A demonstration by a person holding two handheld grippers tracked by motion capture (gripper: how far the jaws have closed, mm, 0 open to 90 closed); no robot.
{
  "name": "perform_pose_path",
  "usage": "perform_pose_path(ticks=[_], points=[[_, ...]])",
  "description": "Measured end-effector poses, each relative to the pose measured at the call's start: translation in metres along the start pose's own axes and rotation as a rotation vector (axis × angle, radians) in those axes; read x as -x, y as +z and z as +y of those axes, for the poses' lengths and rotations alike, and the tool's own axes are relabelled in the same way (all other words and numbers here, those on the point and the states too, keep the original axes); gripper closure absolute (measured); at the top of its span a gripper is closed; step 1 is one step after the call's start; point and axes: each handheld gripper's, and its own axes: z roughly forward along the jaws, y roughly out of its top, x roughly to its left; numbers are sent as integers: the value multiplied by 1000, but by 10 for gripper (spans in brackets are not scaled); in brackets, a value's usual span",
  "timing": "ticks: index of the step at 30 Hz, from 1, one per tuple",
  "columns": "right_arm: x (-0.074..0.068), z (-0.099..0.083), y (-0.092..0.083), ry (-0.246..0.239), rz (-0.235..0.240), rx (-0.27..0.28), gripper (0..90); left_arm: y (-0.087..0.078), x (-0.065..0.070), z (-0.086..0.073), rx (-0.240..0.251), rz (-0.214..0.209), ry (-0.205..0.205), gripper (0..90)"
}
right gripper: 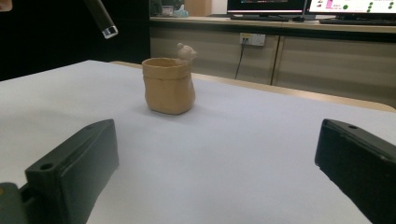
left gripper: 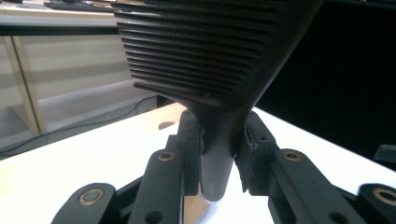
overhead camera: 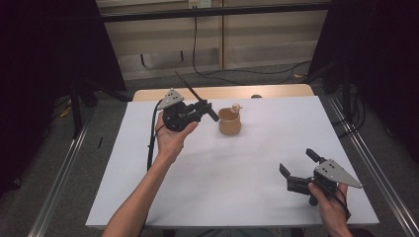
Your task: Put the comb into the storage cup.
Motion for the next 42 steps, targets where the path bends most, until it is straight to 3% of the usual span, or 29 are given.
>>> perform_pose_path(ticks=[5,8,10,17,26,42], points=[[0,0,0,-3,2,-1,0,8,-2,-2,1,1,-8,730],[0,-1,0,-3,9,-1,0,10,-3,-1,20,-6,-37,730],[-1,-1,0,1,18,3,0,10,-1,1,14,5,-7,730],[-2,-1,0,0,27,4,0,18,-3,9,14,15,18,730],[-2,-1,0,4,36,3,0,38,-7,8,19,38,38,730],[-3,-3,1,-7,62,-3,0,60,-14,-6,-5,53,15,730]])
